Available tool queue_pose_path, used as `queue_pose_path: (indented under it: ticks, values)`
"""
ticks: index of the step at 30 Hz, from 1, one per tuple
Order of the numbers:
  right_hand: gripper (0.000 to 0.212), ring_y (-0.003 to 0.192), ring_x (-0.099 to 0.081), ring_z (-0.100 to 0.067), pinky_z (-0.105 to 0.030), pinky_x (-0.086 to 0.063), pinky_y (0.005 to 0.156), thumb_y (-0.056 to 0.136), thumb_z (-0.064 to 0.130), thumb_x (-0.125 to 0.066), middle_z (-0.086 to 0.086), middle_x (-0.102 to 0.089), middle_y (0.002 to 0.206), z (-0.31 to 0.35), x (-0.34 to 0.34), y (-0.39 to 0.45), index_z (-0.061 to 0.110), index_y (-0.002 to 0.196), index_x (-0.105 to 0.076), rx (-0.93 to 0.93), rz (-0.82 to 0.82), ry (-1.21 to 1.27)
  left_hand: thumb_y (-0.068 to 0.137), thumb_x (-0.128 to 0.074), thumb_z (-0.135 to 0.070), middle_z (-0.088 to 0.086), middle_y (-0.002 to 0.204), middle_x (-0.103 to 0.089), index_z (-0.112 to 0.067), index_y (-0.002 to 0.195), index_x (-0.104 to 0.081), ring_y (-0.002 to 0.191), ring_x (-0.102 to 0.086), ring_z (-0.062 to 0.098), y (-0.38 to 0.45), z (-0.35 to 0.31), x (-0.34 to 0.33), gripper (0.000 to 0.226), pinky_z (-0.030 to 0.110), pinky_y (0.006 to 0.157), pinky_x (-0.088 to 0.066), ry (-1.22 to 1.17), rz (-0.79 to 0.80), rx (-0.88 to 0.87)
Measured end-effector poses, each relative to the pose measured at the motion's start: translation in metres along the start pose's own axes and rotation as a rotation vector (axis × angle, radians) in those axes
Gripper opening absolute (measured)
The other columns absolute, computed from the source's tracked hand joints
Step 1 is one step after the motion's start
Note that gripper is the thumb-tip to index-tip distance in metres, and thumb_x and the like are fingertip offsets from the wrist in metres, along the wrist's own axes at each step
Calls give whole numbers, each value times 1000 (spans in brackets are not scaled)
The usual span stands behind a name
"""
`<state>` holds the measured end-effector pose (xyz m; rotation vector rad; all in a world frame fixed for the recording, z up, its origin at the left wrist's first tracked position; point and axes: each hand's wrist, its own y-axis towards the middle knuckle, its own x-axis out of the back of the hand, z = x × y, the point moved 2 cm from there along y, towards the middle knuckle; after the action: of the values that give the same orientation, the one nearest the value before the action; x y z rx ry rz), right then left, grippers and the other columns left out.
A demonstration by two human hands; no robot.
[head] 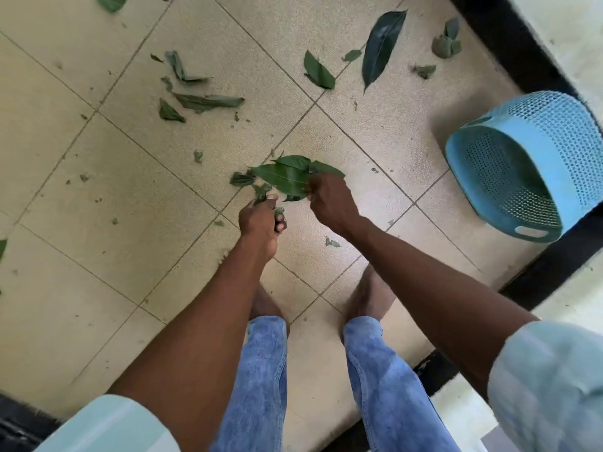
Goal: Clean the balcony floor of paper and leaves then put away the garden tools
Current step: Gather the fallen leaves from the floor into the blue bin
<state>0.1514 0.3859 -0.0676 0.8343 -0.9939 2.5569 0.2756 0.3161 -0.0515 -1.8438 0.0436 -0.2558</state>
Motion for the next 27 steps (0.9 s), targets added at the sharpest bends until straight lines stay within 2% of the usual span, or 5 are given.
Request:
queue_pose_path:
  ticks: [6,10,14,20,27]
  values:
    - [14,123,-35,-35,-48,-36,99,87,13,-56,-15,-41,134,-5,-34,3,8,96,-66,-21,-127,-357,96,-53,-4,4,71,-46,-4,111,-61,49,-40,10,10,1,29,17,21,39,-33,-32,-33,1]
    - [24,108,-53,-31,-39,-42,91,93,9,-48,-11,-63,114,-7,-36,-14,8,106,-68,118,-137,-354,97,-54,-5,4,70,-50,-5,104,-62,51,-46,10,4,6,40,11,21,44,-39,-26,-39,-11]
    - [21,76,-59,-17,-29,-45,63,90,6,-51,1,-67,92,8,-11,-43,17,106,-60,-222,-211,141,96,-59,-11,2,65,-52,-6,98,-64,48,-48,9,-11,13,40,8,21,41,-39,-4,5,-60]
    - [11,63,-60,-10,-27,-47,58,78,4,-70,1,-67,72,41,7,-82,12,82,-63,-283,-29,510,71,-72,-64,-6,64,-55,-17,107,-64,52,-44,6,-44,22,9,60,23,46,-32,158,253,-17]
    - [8,61,-61,-2,-21,-49,62,76,-2,-71,0,-69,71,49,17,-76,4,81,-72,-302,332,668,89,-58,2,11,85,-71,1,111,-66,65,-67,18,-47,30,6,23,26,59,-55,-194,48,-19]
